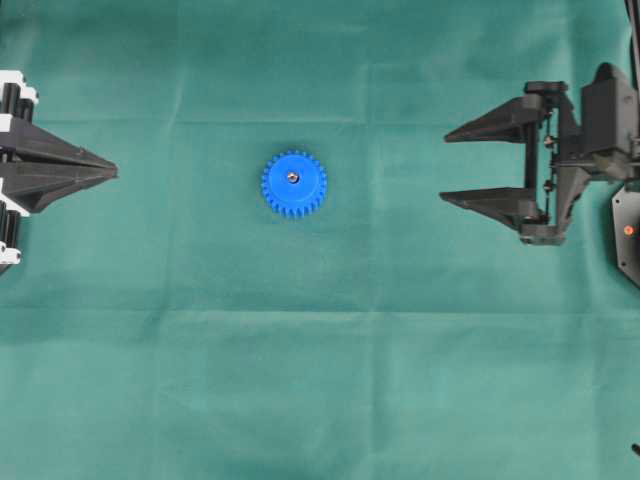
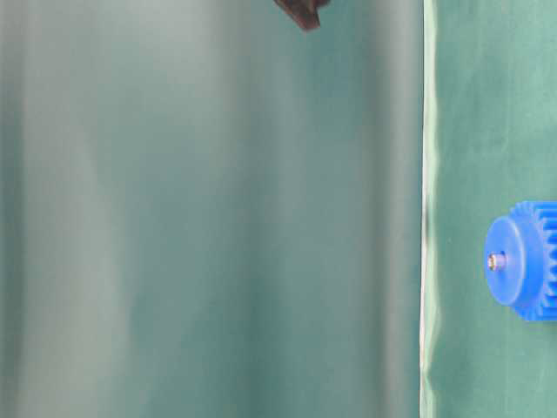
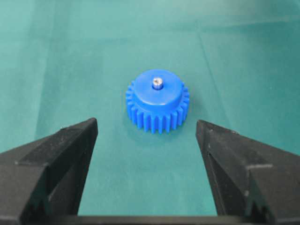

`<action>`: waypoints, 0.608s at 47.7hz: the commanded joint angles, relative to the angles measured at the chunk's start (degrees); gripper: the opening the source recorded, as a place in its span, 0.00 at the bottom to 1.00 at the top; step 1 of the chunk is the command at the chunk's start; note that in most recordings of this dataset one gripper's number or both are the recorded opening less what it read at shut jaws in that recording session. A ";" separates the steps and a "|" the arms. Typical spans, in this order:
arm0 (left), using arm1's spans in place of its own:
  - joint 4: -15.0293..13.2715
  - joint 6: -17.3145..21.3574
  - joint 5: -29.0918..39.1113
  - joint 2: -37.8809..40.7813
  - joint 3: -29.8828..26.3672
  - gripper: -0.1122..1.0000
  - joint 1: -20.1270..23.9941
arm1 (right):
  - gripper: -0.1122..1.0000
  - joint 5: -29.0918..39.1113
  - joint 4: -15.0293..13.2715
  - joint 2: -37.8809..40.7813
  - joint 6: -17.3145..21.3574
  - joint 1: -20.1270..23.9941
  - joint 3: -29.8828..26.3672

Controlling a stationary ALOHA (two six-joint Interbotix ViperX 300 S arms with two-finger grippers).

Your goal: Insert the shaft placed at a random location into the center hole of the medium gear at another random location.

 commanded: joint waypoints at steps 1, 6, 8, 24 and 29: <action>0.09 -0.09 -0.35 0.26 -1.14 0.10 0.00 | 0.87 0.62 0.09 -1.32 0.09 0.09 -0.26; 0.09 -0.09 -0.35 0.35 -1.05 0.10 0.00 | 0.87 0.70 0.09 -1.76 0.09 0.09 -0.09; 0.09 -0.09 -0.35 0.35 -1.05 0.10 0.00 | 0.87 0.70 0.09 -1.67 0.09 0.09 -0.09; 0.09 -0.09 -0.35 0.35 -1.05 0.10 0.00 | 0.87 0.53 0.18 -1.58 0.09 0.09 0.00; 0.09 -0.09 -0.26 0.35 -1.14 0.10 -0.09 | 0.87 0.44 0.09 -1.49 0.09 0.09 0.00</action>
